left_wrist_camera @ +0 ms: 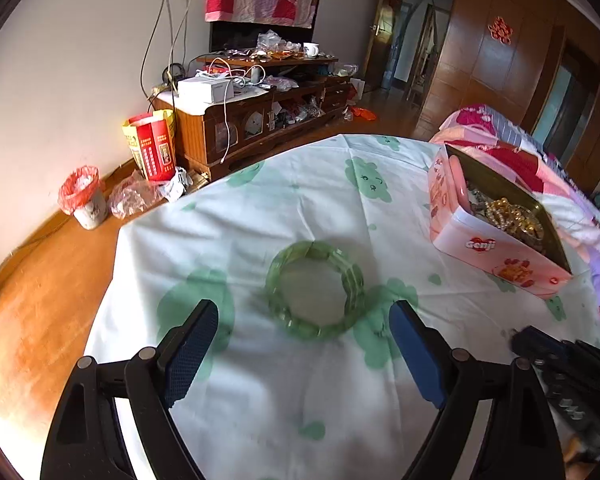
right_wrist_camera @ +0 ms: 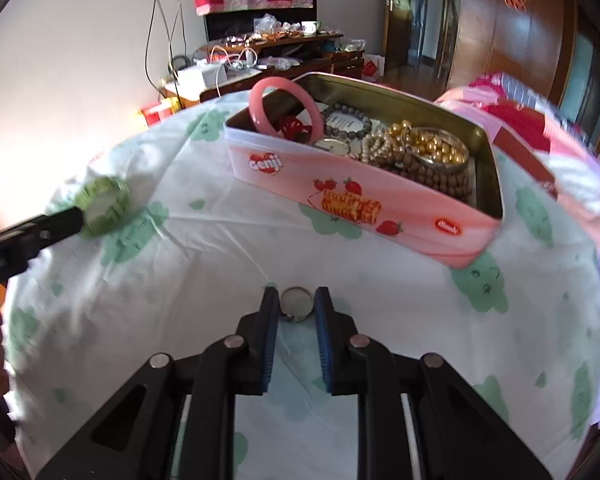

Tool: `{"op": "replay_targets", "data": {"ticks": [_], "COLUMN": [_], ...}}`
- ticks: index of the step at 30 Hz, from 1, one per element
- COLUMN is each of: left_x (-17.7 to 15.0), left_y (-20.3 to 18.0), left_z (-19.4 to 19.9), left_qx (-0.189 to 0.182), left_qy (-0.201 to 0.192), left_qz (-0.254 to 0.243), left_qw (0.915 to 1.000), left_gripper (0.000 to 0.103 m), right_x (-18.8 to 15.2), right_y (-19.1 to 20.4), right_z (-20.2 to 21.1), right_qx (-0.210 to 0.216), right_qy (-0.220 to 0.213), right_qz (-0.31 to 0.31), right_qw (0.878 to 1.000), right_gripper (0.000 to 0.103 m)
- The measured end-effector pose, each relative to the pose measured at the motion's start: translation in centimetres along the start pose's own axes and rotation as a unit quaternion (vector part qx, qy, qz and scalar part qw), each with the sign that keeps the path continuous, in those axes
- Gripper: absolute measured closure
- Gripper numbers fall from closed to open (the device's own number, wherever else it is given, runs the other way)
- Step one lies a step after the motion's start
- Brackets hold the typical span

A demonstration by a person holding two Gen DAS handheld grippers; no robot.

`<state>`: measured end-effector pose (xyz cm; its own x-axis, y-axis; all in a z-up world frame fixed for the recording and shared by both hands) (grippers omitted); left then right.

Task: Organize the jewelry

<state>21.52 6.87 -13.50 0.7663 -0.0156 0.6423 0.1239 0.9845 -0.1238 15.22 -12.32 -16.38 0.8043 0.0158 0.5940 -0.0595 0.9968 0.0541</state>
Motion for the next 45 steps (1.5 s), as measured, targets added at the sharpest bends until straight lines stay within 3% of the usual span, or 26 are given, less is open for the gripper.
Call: {"op": "replay_targets", "data": {"ticks": [2,7,15,18,19,21,23,25,31,32,34,35,37,40,45], "left_x": [0.5,0.7,0.8,1.0,1.0,1.1,1.2,1.4,1.5,1.5,1.3,1.1,0.8,0.6,0.4], "left_y": [-0.2,-0.6,-1.1,-1.0,-0.9,-0.9,-0.8,-0.7,-0.8,-0.9,-1.1,-1.2,-1.1,-0.9,-1.6], "left_z": [-0.6,-2.2,-3.1,-3.2,-3.2,-3.2,-3.1,-2.7,-2.6,-2.6,-2.5,-2.5,-2.4,-2.2,-1.9], "left_qx": [0.011,0.012,0.049,0.058,0.060,0.060,0.054,0.042,0.017,0.017,0.003,-0.014,-0.027,-0.033,-0.040], "left_qy": [0.003,0.027,0.038,0.037,0.035,0.034,0.031,0.022,0.018,0.018,0.022,0.025,0.029,0.027,0.023], "left_qz": [-0.009,-0.013,-0.042,-0.046,-0.045,-0.045,-0.040,-0.030,-0.020,-0.020,-0.018,-0.014,0.000,0.014,0.006], "left_qw": [0.9999,0.9995,0.9972,0.9966,0.9965,0.9966,0.9972,0.9984,0.9995,0.9995,0.9996,0.9995,0.9992,0.9990,0.9989], "left_gripper": [0.015,0.015,0.016,0.025,0.029,0.030,0.033,0.049,0.054,0.055,0.072,0.076,0.077,0.077,0.083], "right_x": [0.0,0.1,1.2,1.3,1.2,0.8,0.7,0.7,-0.1,-0.1,-0.2,-0.2,-0.3,-0.5,-0.4], "right_y": [-0.5,-1.2,-2.2,-2.3,-2.2,-1.7,-1.3,-0.8,0.6,0.9,0.9,0.8,0.4,-0.2,-0.9], "right_z": [0.6,2.0,3.3,3.1,3.1,2.6,2.1,1.1,-0.4,-0.4,-0.5,-0.4,-0.2,0.1,0.8], "right_qx": [0.053,0.108,0.126,0.092,0.078,0.066,0.061,0.036,-0.020,-0.018,-0.009,-0.007,-0.012,0.000,0.054], "right_qy": [-0.007,-0.029,-0.049,-0.047,-0.046,-0.033,-0.031,-0.019,0.006,0.008,0.012,0.013,0.012,0.009,0.000], "right_qz": [-0.037,-0.082,-0.100,-0.072,-0.062,-0.045,-0.034,-0.011,0.058,0.064,0.054,0.049,0.042,0.022,-0.026], "right_qw": [0.998,0.990,0.986,0.992,0.994,0.996,0.997,0.999,0.998,0.998,0.998,0.999,0.999,1.000,0.998], "right_gripper": [0.093,0.093,0.093,0.091,0.084,0.051,0.040,0.040,0.054,0.061,0.063,0.067,0.082,0.091,0.092]}}
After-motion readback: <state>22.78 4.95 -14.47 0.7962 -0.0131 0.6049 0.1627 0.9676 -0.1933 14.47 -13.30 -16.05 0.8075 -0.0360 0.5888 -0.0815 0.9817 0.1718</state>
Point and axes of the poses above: each gripper's, at about its wrist camera, not at the fingertips, and z roughly against the way its jaws point, y to its left, x to its top, the point moved 9 cm from there along -z, roughly the way its jaws point, and after that the axes turned 2 degrees about y, right-handed, at the moved point
